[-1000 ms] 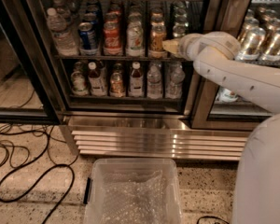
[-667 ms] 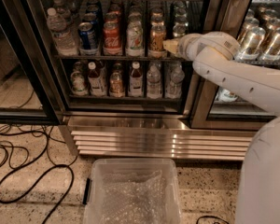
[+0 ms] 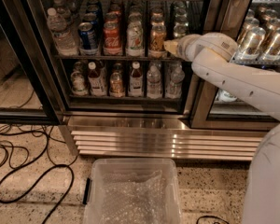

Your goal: Pick green can from middle shelf of fridge

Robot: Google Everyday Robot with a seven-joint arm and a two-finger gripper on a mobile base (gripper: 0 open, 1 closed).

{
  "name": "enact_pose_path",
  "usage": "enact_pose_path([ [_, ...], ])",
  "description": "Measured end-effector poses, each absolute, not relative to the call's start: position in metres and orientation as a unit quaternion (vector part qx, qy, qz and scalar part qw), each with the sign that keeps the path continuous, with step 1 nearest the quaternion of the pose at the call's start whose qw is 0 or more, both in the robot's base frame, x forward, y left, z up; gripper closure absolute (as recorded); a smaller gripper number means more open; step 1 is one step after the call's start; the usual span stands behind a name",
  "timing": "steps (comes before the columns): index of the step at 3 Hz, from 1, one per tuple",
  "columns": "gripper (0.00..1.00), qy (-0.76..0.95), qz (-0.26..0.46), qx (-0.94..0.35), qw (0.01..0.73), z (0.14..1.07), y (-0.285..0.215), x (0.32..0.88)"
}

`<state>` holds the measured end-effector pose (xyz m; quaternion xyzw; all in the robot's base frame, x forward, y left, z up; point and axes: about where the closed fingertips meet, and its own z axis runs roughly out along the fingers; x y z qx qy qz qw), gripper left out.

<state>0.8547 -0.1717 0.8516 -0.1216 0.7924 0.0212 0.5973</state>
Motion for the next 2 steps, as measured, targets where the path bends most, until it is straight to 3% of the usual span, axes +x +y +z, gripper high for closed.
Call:
enact_pose_path([
  [2,0.68,0.797,0.017,-0.103,0.595,0.8441,-0.1772,0.8547],
])
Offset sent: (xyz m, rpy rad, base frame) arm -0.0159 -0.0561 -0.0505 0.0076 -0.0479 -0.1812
